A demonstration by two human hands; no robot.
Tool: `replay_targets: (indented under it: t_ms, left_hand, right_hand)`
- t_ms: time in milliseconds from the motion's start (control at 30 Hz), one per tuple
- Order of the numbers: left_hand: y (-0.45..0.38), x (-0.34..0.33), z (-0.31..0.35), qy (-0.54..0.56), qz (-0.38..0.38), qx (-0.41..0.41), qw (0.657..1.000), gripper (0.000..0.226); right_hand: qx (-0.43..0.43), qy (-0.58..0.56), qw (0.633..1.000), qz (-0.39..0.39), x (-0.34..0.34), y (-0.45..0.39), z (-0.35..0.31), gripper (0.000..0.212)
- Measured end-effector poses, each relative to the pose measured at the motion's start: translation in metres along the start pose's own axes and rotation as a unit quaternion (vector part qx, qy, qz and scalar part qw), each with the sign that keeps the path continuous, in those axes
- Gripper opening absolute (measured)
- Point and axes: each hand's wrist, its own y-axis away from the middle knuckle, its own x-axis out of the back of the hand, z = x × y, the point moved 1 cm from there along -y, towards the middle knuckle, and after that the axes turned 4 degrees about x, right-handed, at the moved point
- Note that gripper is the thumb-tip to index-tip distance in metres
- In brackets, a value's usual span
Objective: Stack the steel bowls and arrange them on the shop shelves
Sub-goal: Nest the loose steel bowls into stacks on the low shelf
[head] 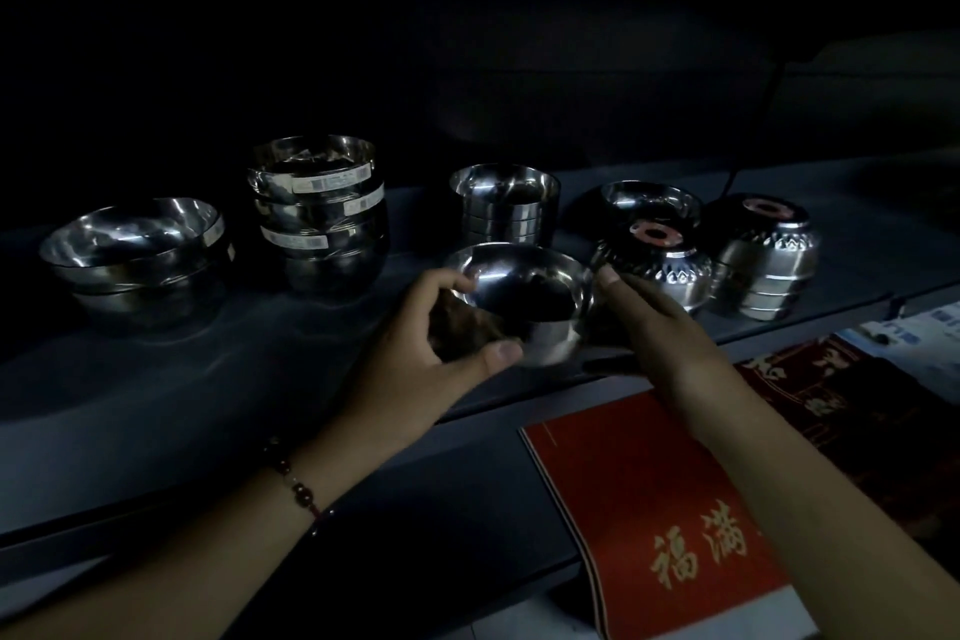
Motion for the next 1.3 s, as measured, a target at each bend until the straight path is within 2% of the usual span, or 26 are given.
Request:
replay_targets:
  t_ms: [33,133,233,300,433,533,767,933,1100,1300]
  left_hand:
    - [-0.004,-0.001,0.001,0.017,0.012,0.004,1.0,0.055]
    - [-0.016,-0.006,0.002,0.056,0.041,-0.005,0.998,0.047]
    - [-0.027,-0.009,0.004,0.086,0.069,-0.025,0.994,0.045]
    - [-0.034,-0.01,0.007,0.097,0.08,-0.042,0.991,0.048]
    - [-0.049,-0.015,0.013,0.105,0.103,-0.079,0.986,0.06]
    - [-0.065,-0.017,0.017,0.092,0.135,-0.105,0.981,0.064]
    - [-0.105,-0.026,0.011,0.039,0.216,-0.118,0.968,0.057]
    - [-0.132,-0.028,0.006,0.062,0.268,-0.118,0.954,0.05]
    - [-0.15,-0.031,-0.008,0.048,0.279,-0.095,0.954,0.047]
    - [-0.154,-0.038,-0.018,0.011,0.255,-0.063,0.965,0.042]
  right_hand:
    - [0.038,-0.002,0.999,-0.005,0.0,0.002,-0.002,0.03]
    - [0.156,0.051,0.986,-0.04,0.0,0.01,-0.007,0.065]
    - [0.206,0.152,0.965,-0.062,-0.009,0.004,-0.005,0.072]
    - [0.222,0.157,0.961,-0.042,-0.014,-0.004,-0.005,0.07]
    - [0.276,0.085,0.957,-0.01,-0.019,-0.021,-0.011,0.045]
    - [0.3,0.056,0.952,0.011,-0.02,-0.038,-0.015,0.04]
    - [0.294,0.036,0.953,0.055,-0.028,-0.087,-0.012,0.04]
    - [0.312,0.046,0.946,0.074,-0.042,-0.116,-0.011,0.042]
    - [0.291,0.082,0.95,0.074,-0.05,-0.138,-0.003,0.044]
    - [0.277,0.102,0.953,0.072,-0.048,-0.145,0.014,0.038]
